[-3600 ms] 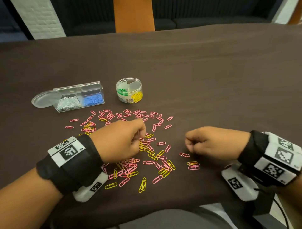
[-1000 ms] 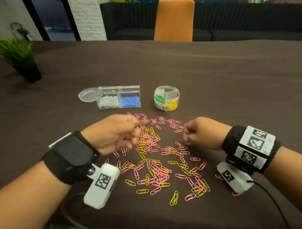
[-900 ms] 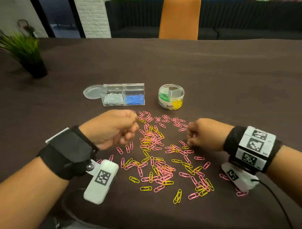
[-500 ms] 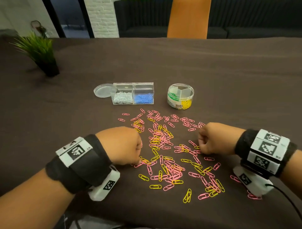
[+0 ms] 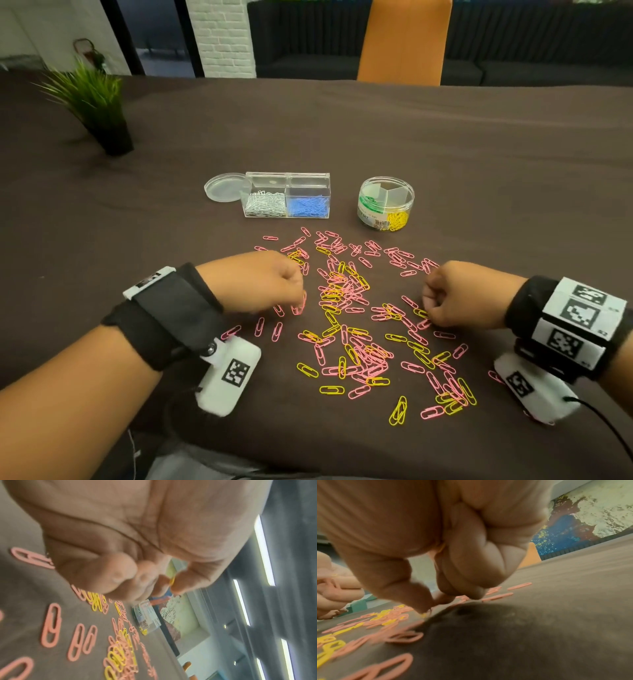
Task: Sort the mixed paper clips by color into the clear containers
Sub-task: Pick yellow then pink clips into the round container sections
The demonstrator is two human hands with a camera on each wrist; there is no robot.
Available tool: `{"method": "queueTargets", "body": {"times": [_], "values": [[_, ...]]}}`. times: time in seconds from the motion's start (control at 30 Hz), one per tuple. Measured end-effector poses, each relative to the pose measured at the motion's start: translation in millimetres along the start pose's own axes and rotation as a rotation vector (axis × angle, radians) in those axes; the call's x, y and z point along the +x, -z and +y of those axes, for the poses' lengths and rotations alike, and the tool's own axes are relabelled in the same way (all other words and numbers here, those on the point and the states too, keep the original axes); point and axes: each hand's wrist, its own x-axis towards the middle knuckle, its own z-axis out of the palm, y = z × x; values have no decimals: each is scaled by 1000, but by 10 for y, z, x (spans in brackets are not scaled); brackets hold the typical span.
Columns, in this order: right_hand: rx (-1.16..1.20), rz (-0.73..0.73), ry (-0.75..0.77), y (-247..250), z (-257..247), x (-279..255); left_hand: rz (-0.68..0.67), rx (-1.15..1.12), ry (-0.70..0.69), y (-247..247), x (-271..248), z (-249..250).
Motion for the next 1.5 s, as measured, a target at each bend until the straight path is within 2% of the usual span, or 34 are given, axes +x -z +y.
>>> {"method": "queueTargets", "body": {"times": [0.07,0.13,0.27,0.33,0.4,0.47,0.53,0.6,0.7,0.77,0.97,1.13,1.5], "values": [[42,-32,-18,17,48,7,10,-475,40,40,4,-34],[280,-46,-27,53,83,-21,49,-746,34,67,3,-52],[1521,-167,82,147,184,-99,77,-833,-11,98,26,-86],[1827,-152,176,180,193,-103,72,-840,-18,99,30,-85],[1888,-99,230,209,157,-60,75,-789,-31,68,30,-66],[1810,-63,230,239,29,-2,46,-689,-41,32,27,-35],[1616,-41,184,253,-147,63,1,-386,-82,14,-3,26],[1136,19,167,239,-400,95,-54,0,-139,-8,-58,113],[244,92,305,148,-761,132,-43,391,-159,-104,-107,226],[-28,67,353,92,-959,130,-8,478,-143,-180,-94,254],[-181,-38,207,-6,-1208,180,-3,508,-95,-172,-62,238],[-76,-72,202,-44,-1207,218,-17,491,-93,-165,-63,210],[39,-65,237,-64,-1155,310,0,641,-159,-242,-52,252]]}}
